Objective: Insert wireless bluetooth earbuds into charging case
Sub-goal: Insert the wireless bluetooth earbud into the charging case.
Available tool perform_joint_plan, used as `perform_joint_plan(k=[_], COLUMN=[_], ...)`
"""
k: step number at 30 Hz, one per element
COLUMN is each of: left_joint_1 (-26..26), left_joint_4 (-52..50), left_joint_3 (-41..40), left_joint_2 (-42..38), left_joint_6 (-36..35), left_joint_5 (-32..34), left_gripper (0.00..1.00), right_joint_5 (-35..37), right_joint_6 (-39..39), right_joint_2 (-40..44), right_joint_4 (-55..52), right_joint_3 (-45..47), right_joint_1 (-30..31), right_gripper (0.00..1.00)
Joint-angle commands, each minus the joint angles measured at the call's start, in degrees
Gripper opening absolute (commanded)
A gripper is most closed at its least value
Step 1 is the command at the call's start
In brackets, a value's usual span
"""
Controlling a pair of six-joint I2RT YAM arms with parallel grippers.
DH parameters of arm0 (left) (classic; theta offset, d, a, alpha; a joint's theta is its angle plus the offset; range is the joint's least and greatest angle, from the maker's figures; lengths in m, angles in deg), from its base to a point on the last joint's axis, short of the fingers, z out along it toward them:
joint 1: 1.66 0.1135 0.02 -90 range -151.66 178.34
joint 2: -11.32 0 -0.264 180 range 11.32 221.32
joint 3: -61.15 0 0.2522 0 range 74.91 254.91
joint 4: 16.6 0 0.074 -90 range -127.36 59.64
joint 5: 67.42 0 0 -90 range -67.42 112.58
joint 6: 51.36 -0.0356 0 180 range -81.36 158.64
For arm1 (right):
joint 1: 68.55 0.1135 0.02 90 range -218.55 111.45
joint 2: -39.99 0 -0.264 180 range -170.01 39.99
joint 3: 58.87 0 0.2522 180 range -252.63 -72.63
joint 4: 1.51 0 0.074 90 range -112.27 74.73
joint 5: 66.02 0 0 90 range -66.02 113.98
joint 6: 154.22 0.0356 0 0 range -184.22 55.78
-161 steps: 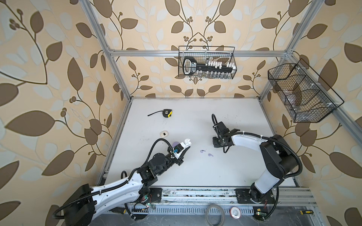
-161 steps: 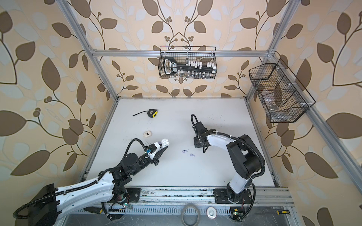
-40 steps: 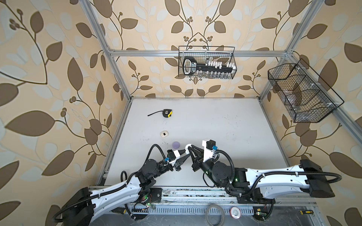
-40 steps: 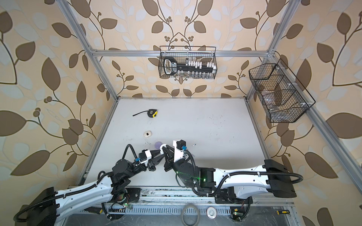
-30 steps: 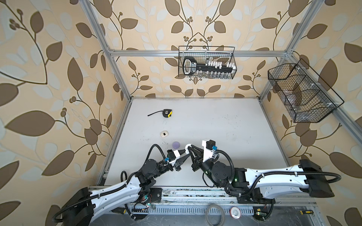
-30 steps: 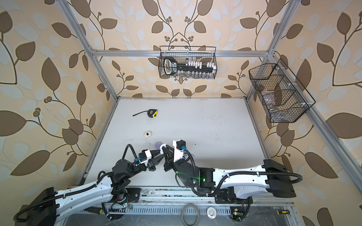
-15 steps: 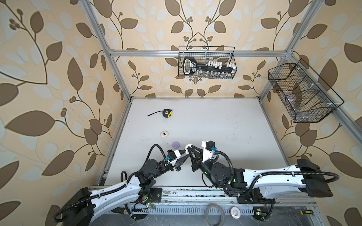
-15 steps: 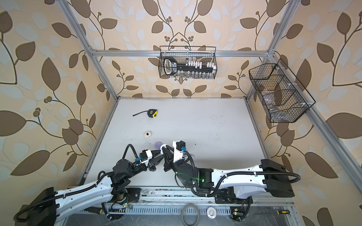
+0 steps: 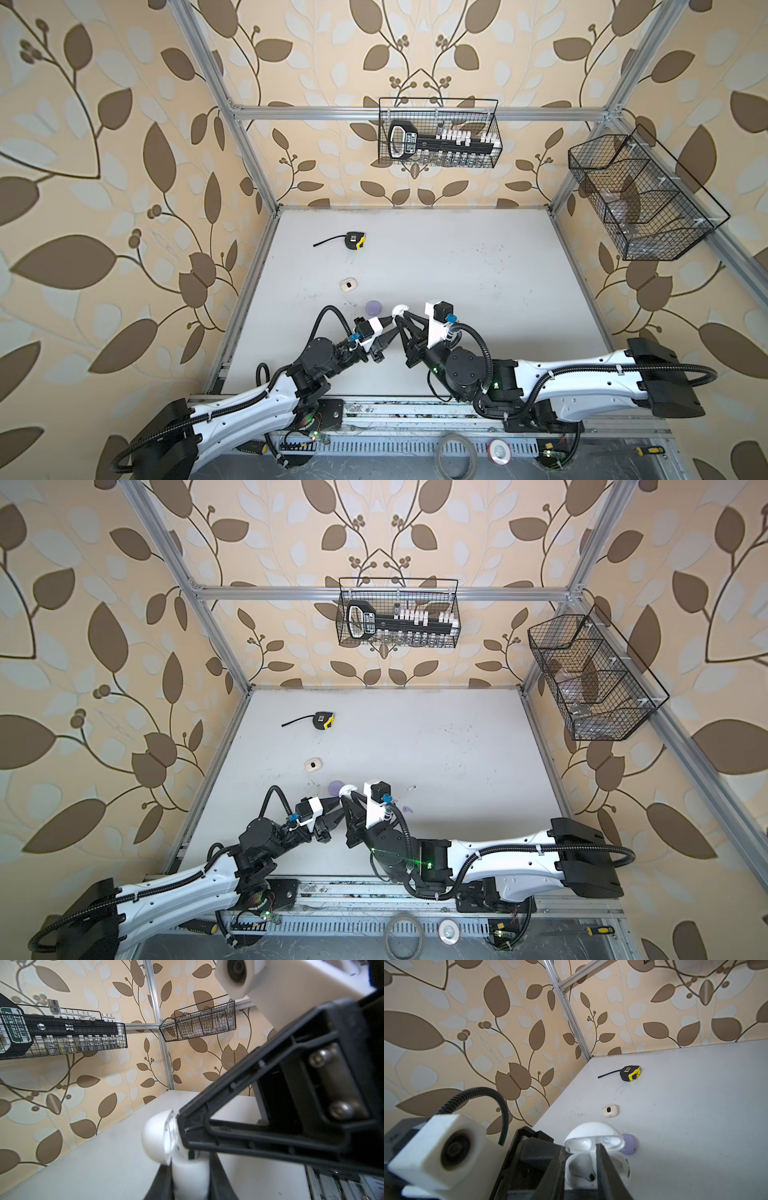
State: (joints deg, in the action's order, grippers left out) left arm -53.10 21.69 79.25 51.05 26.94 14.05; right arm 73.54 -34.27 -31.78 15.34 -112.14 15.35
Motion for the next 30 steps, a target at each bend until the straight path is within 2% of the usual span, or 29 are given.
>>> perform_joint_plan(k=[1,5,9,12,15,18,21,24,30], left_joint_1=[-0.4,-0.4,-0.4,-0.3,0.6,2.3,2.5,2.5,2.5], left_joint_4=[2.9,3.6,6.3,9.7,13.0,18.1,16.3,10.8,10.0], left_joint_3=[1.0,0.9,0.3,-0.5,-2.0,-3.6,-2.7,-1.0,-1.4], left_joint_2=[-0.4,0.2,1.9,3.7,4.7,4.9,3.7,1.8,0.9], left_joint_6=[-0.1,0.2,2.3,3.8,5.2,7.6,7.0,6.1,4.4], left_joint_5=[0.5,0.7,5.1,7.3,9.1,7.7,0.7,-1.2,-0.5], left_gripper=[0.0,0.0,0.0,0.0,0.0,0.0,0.0,0.0,0.0], right_joint_5=[1.7,1.7,0.6,-4.9,-12.6,-24.9,-31.6,-33.6,-34.4], right_joint_6=[-0.6,-1.0,-0.9,2.3,5.7,6.4,5.7,4.4,3.8], right_joint_2=[2.4,8.1,14.2,17.9,19.9,18.6,14.9,11.3,3.6], right_joint_4=[-2.2,-7.4,-14.4,-20.7,-25.6,-29.6,-32.6,-33.8,-33.1], right_joint_3=[0.3,0.4,1.2,3.0,6.3,8.1,9.5,10.2,10.1], right_joint_1=[0.3,0.3,-1.7,-8.2,-18.2,-30.0,-37.5,-41.1,-42.7], right_gripper=[0.32,0.35,0.39,0.39,0.4,0.4,0.41,0.45,0.43])
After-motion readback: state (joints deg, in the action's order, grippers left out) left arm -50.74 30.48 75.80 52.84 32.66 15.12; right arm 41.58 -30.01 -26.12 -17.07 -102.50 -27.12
